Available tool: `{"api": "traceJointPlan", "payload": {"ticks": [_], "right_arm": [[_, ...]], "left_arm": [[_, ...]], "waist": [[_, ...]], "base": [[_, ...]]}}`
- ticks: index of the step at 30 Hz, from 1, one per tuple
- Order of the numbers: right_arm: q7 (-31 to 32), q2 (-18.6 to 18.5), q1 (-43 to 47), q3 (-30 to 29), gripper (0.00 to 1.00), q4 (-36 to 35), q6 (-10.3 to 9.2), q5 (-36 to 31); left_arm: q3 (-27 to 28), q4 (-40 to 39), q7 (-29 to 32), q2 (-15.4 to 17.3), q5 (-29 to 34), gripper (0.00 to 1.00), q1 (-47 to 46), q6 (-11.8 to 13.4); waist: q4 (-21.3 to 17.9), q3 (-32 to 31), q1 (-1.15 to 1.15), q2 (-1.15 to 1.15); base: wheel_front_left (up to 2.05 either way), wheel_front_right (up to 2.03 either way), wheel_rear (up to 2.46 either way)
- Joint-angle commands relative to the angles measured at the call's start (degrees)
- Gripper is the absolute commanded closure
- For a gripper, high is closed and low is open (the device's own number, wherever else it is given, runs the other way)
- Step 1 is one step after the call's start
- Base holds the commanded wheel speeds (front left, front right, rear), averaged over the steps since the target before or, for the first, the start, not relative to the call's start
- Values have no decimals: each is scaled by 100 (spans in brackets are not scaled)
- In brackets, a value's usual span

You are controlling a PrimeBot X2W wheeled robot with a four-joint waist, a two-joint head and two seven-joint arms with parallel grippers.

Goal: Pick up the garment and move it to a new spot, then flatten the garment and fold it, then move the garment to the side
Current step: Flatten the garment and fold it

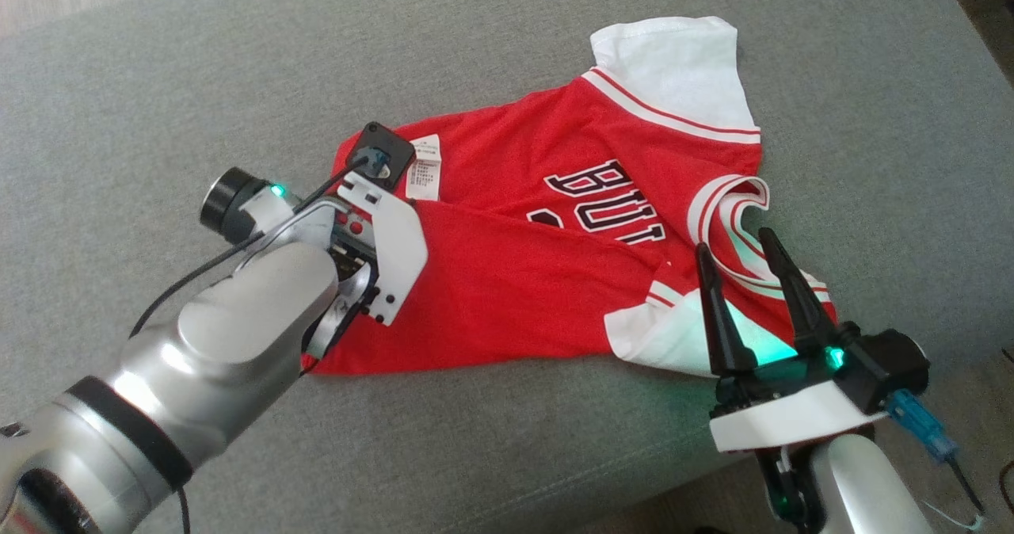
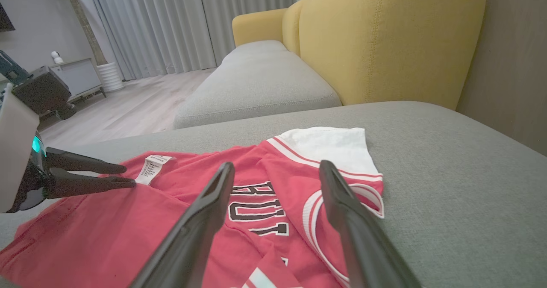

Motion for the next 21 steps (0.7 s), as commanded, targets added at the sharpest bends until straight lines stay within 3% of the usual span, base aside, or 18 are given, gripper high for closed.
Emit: {"api": "traceJointPlan", "payload": {"ticks": [1,4,9,14,21], "right_arm": [[-61,-26,-61,126,0,-144,44,-30],[-61,-26,-46,105,0,-141,44,-35],[-61,-26,-36,81,0,-133,44,-47],[-61,-26,-48,67,0,-124,44,-55],[-61,-26,-81,75,0,-110,44,-47]], "left_arm": [[170,-40,9,78,64,33,-336,-38],[159,45,12,35,58,51,-329,-97],[132,134,66,-3,71,58,-289,-196],[116,156,128,-31,63,72,-257,-269],[92,230,163,-46,135,73,-236,-366]], "waist": [[1,-1,0,0],[21,-11,0,0],[80,-36,0,0],[142,-52,0,0],[157,-55,0,0]], "base": [[0,0,0],[0,0,0],[0,0,0],[0,0,0],[0,0,0]]}}
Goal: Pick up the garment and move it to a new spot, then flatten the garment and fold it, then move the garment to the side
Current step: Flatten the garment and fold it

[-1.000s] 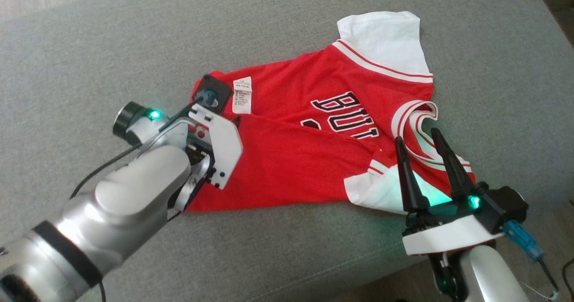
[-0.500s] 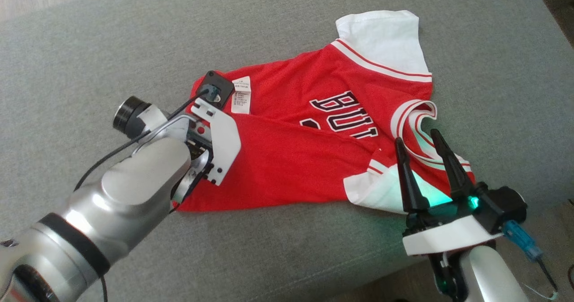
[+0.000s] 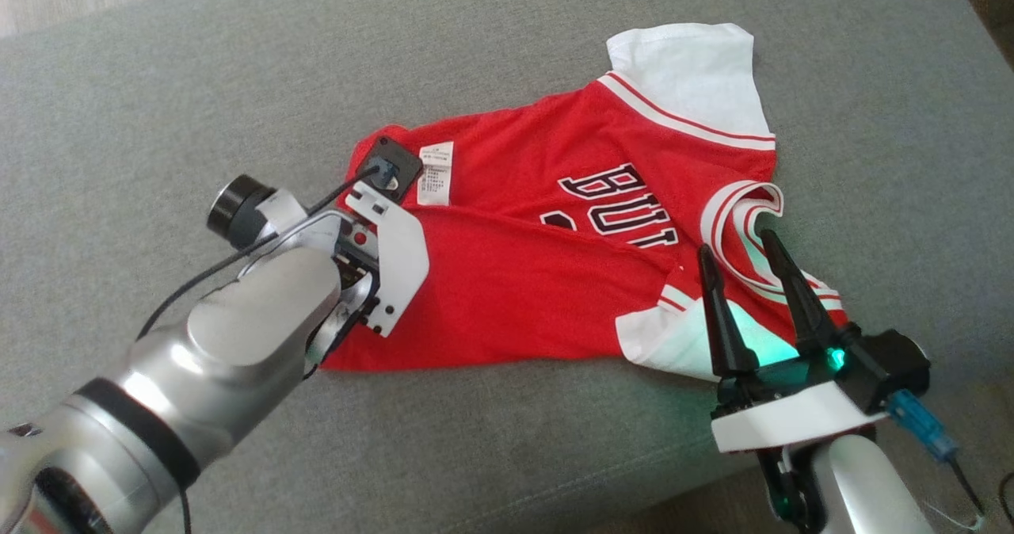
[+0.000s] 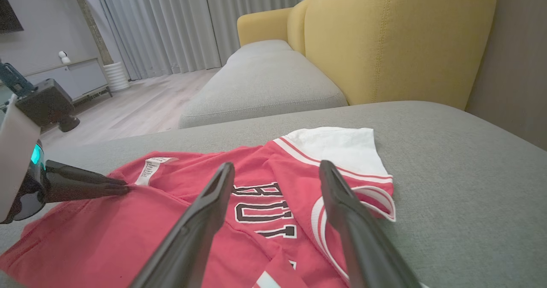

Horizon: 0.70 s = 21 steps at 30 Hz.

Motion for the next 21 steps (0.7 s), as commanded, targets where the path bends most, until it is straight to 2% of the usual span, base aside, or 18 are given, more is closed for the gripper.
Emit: {"api": "traceJointPlan", "payload": {"ticks": [1,4,6,10,14,17,21], "right_arm": [[-61,-26,-89,116,0,-154,44,-36],[-61,-26,-111,130,0,-147,44,-28],[-61,-26,-119,140,0,-147,44,-22],[-61,-26,-73,77,0,-155,44,-15],[-61,-26,116,-81,0,-166,44,-56],[-61,-26,239,-172,0,-165,44,-93],[-61,-26,348,-203,0,-168,44,-127]], "left_arm": [[171,-33,0,48,78,73,-242,-35],[159,83,-15,-1,164,76,-258,-78],[154,169,-42,-31,199,100,-260,-110],[165,207,-149,-72,215,100,-284,-117],[236,-299,-303,72,192,100,-217,-17],[228,-994,-216,332,153,100,30,88],[161,-2385,174,827,253,100,591,254]], "waist": [[-9,3,0,0],[-33,17,0,0],[-57,22,0,0],[-64,-4,0,0],[96,-153,0,0],[270,-265,0,0],[557,-436,0,0]], "base": [[0,0,0],[0,0,0],[0,0,0],[0,0,0],[0,0,0],[0,0,0],[0,0,0]]}}
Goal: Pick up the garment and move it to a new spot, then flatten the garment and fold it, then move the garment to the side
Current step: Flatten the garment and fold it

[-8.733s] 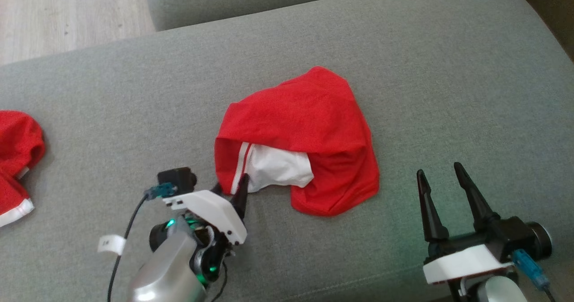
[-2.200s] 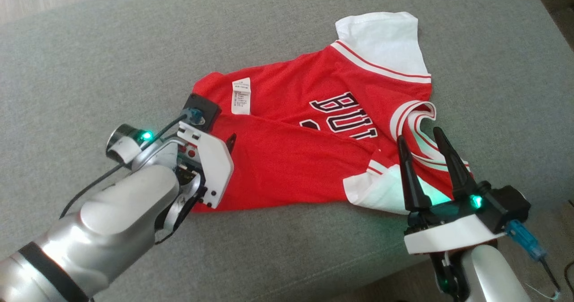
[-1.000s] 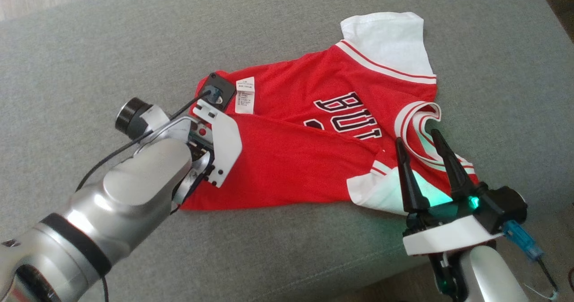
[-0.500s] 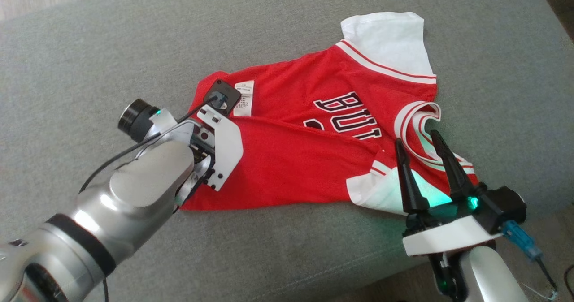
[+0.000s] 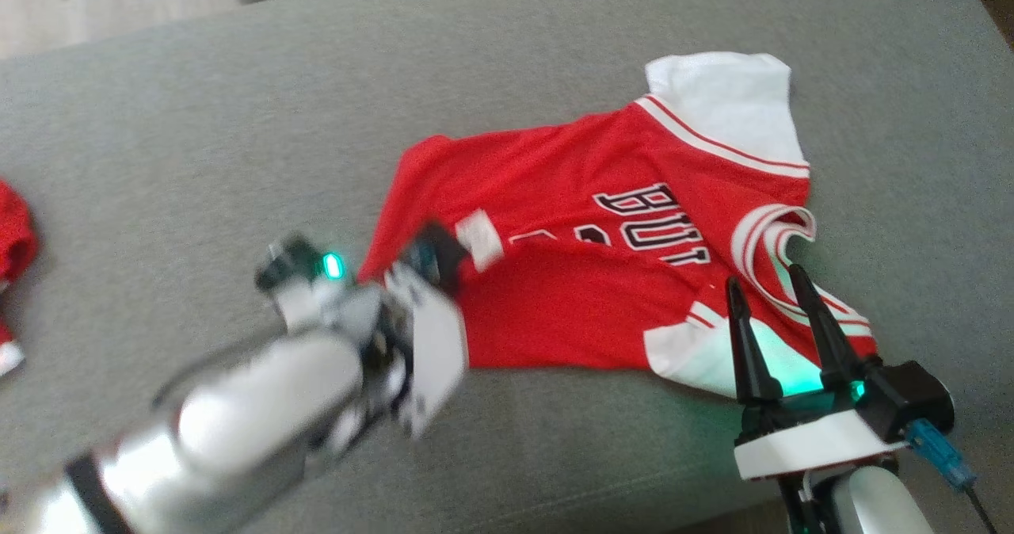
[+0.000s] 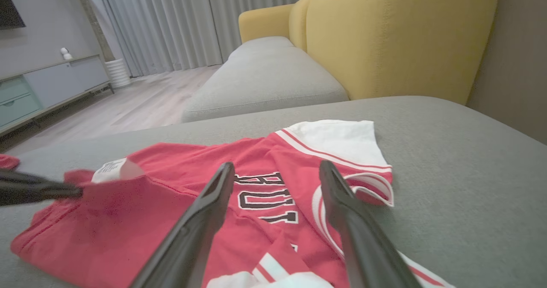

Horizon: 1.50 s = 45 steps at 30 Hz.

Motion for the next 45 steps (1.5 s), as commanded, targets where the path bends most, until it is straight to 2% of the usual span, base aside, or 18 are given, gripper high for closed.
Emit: {"api": "traceJointPlan", "payload": {"ticks": [1,4,8,11,15,16,17,18,23,28,31,34,39,45], "right_arm": [[-61,-27,-41,141,0,-185,44,-55],[-61,-27,-4,158,0,-182,44,-106],[-61,-27,41,173,0,-165,44,-185],[-61,-27,83,169,0,-156,44,-242],[-61,-27,141,164,0,-139,44,-305],[-61,-27,147,162,0,-137,44,-319],[-61,-27,153,160,0,-133,44,-334],[-61,-27,161,162,0,-127,44,-346],[-61,-27,159,167,0,-136,44,-376],[-61,-27,129,192,0,-151,44,-354],[-61,-27,100,227,0,-156,44,-341],[-61,-27,17,308,0,-165,44,-315],[-61,-27,-103,353,0,-150,44,-262],[-61,-27,-141,332,0,-137,44,-276]], "left_arm": [[193,-586,160,339,123,100,123,88],[168,-1504,496,680,174,100,696,239],[158,-2340,684,942,136,100,1410,559],[155,-2599,710,1066,22,100,1836,723],[152,-2677,742,1175,-118,100,2270,753],[156,-2691,709,1195,-134,95,2336,772],[188,-2713,638,1198,-176,62,2403,804],[222,-2737,568,1208,-203,2,2450,832],[551,-2949,252,1214,-324,0,2464,983],[1128,-3129,-66,1059,-391,0,2126,1196],[1422,-2607,-188,909,-307,0,1764,1307],[1696,-1789,-370,592,-330,0,1393,1311],[1934,-317,-745,-46,-499,0,940,985],[1952,1033,-962,-642,-744,0,584,338]], "waist": [[237,-172,0,0],[414,-300,0,0],[597,-449,0,0],[698,-523,0,0],[744,-589,0,0],[744,-594,0,0],[742,-607,0,0],[733,-621,0,0],[671,-597,0,0],[573,-504,0,0],[512,-404,0,0],[412,-260,0,0],[220,-48,0,0],[60,100,0,0]], "base": [[0,0,0],[0,0,0],[0,0,0],[0,0,0],[0,0,0],[0,0,0],[0,0,0],[0,0,0],[0,0,0],[0,0,0],[0,0,0],[0,0,0],[0,0,0],[0,0,0]]}}
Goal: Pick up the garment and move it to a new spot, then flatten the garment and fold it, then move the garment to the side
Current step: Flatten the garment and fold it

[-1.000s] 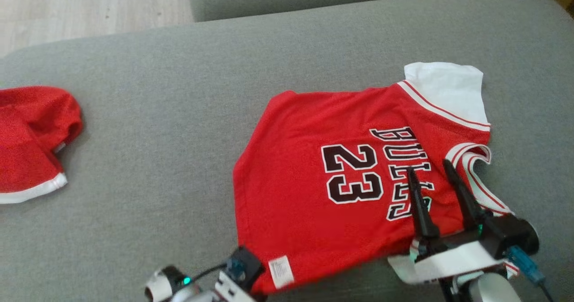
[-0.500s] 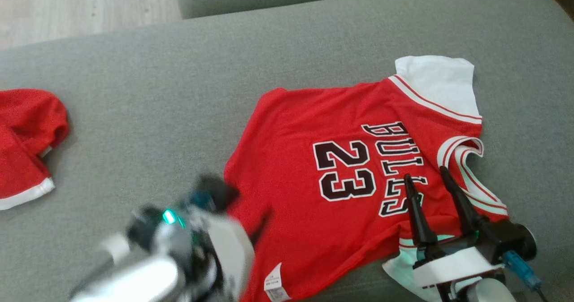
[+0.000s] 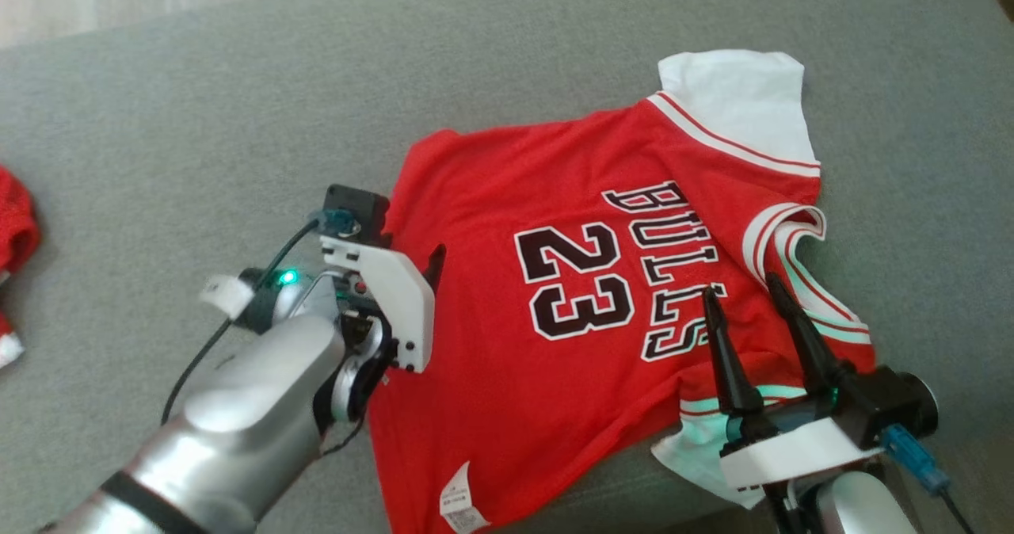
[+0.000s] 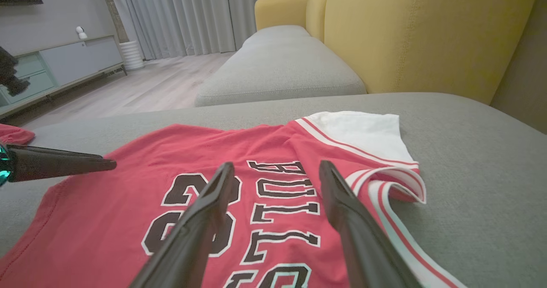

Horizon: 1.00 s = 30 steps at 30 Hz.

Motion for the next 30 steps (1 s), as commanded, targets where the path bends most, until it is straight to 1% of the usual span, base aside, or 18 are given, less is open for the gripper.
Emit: {"api": "traceJointPlan", "payload": {"ticks": [1,6,10,12,16,19,20,21,22,23,25,28,30], "right_arm": [[-61,-27,-191,137,0,-166,44,35],[-61,-27,-284,178,0,-166,44,43],[-61,-27,-275,164,0,-180,44,58],[-61,-27,-246,153,0,-181,44,57],[-61,-27,-235,156,0,-173,44,58],[-61,-27,-256,166,0,-170,44,70],[-61,-27,-301,195,0,-173,44,81],[-61,-27,-301,195,0,-173,44,81],[-61,-27,-333,218,0,-175,44,85],[-61,-27,-367,242,0,-174,44,87],[-61,-27,-435,281,0,-174,44,92],[-61,-27,-515,289,0,-186,44,104],[-61,-27,-543,293,0,-179,44,119]], "left_arm": [[233,197,-91,9,49,0,-484,-102],[258,1096,-285,-217,122,0,-795,-172],[296,1488,-371,-311,105,0,-918,-219],[309,1629,-279,-342,6,0,-913,-326],[312,1794,-161,-466,-227,0,-887,-754],[260,1922,-174,-544,-223,0,-915,-870],[205,2065,-145,-657,-235,82,-953,-990],[205,2065,-145,-657,-235,82,-953,-990],[171,2145,-114,-707,-231,100,-993,-1048],[186,2209,-119,-759,-263,100,-1038,-1111],[310,2339,-231,-811,-333,100,-1189,-1152],[556,2536,-592,-723,-328,100,-1567,-1083],[682,2693,-832,-571,-265,100,-1849,-1028]], "waist": [[-71,77,0,0],[-202,123,0,0],[-266,107,0,0],[-279,102,0,0],[-298,115,0,0],[-312,136,0,0],[-332,183,0,0],[-332,183,0,0],[-348,211,0,0],[-367,237,0,0],[-413,293,0,0],[-483,382,0,0],[-537,425,0,0]], "base": [[0,0,0],[0,0,0],[0,0,0],[0,0,0],[0,0,0],[0,0,0],[0,0,0],[0,0,0],[0,0,0],[0,0,0],[0,0,0],[0,0,0],[0,0,0]]}}
